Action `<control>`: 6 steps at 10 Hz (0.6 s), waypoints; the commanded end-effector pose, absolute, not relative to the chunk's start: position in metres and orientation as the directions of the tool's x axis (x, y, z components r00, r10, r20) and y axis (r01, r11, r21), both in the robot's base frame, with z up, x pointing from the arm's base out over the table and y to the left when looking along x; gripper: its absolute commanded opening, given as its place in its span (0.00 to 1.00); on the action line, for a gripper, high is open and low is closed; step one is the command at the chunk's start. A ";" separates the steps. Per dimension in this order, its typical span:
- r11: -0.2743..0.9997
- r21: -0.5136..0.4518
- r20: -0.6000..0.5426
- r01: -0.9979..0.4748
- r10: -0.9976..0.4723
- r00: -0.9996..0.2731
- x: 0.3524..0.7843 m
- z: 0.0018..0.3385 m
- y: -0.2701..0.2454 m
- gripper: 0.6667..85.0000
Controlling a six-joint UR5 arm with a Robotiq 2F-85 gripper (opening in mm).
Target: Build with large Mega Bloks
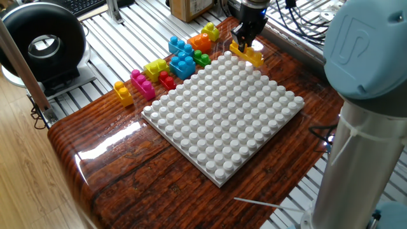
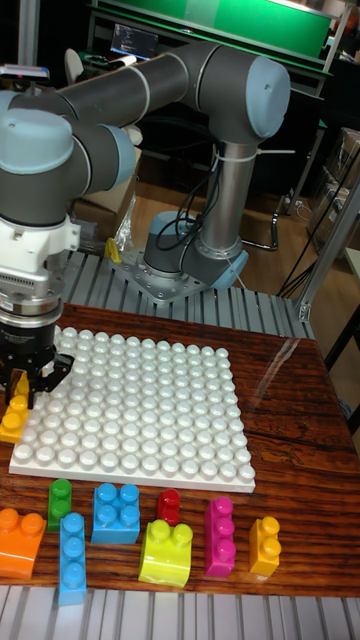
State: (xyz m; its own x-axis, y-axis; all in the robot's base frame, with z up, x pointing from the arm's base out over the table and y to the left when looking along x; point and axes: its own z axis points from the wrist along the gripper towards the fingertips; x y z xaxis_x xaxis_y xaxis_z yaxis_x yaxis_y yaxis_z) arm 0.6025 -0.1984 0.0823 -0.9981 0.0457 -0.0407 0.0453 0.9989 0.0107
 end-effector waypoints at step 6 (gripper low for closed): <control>1.000 0.004 -0.039 -0.030 -0.030 -0.999 0.595 0.076 -0.185 0.00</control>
